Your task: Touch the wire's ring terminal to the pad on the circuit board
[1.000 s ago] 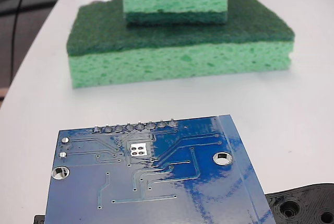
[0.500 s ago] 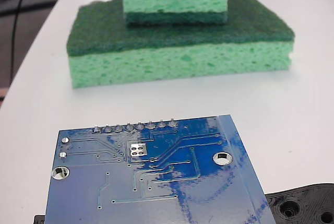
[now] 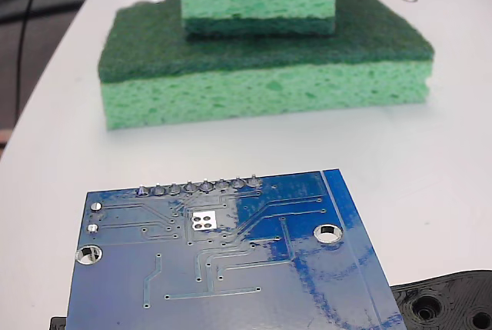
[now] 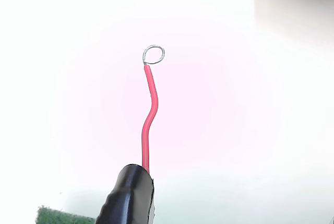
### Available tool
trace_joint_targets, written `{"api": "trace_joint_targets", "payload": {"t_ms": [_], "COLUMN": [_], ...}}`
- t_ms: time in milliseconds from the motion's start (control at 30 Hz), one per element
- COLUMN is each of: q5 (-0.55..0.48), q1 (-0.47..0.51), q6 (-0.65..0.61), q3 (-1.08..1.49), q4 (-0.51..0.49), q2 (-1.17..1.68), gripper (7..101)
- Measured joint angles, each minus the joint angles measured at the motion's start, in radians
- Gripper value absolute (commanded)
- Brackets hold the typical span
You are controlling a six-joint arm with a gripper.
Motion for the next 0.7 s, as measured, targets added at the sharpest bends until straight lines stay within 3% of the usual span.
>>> {"api": "trace_joint_targets", "payload": {"t_ms": [133, 700], "q5": [0.043, 0.04], "q1": [0.0, 0.0], "q6": [0.011, 0.011], "q3": [0.0, 0.0], "q4": [0.0, 0.0], "q2": [0.0, 0.0], "gripper": [100.3, 100.3]}}
